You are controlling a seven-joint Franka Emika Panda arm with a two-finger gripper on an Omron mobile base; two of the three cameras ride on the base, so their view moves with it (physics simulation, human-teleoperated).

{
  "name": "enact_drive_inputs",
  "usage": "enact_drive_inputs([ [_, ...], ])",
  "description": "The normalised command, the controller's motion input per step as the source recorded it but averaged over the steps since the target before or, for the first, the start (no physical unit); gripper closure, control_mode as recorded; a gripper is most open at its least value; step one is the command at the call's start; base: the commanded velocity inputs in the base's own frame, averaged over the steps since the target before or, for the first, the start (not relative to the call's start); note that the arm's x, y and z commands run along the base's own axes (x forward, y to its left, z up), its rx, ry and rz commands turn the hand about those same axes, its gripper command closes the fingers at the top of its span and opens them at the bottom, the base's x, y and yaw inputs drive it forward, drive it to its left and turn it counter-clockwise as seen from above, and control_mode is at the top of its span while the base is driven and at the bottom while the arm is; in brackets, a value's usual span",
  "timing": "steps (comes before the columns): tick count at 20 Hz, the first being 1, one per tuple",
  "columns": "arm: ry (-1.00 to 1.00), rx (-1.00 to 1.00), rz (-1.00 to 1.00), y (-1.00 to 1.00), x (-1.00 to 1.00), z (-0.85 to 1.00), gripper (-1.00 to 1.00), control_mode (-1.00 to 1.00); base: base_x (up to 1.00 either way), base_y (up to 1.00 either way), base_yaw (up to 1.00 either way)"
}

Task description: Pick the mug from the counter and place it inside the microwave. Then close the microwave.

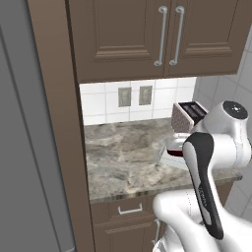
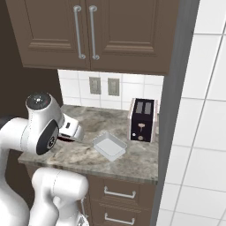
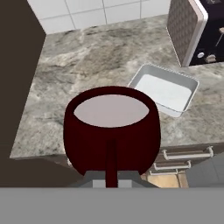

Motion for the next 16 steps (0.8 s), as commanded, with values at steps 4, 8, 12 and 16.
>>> enact_drive_inputs([
  [4,0.0,0.0,0.0,0.0,0.0,0.0,1.0,1.0,0.0,0.0,0.0],
  [8,0.0,0.0,0.0,0.0,0.0,0.0,1.0,1.0,-0.64,0.0,-0.01],
  [12,0.0,0.0,0.0,0.0,0.0,0.0,1.0,1.0,-0.86,0.0,0.0],
  [16,0.0,0.0,0.0,0.0,0.0,0.0,1.0,1.0,-0.89,0.02,0.0],
])
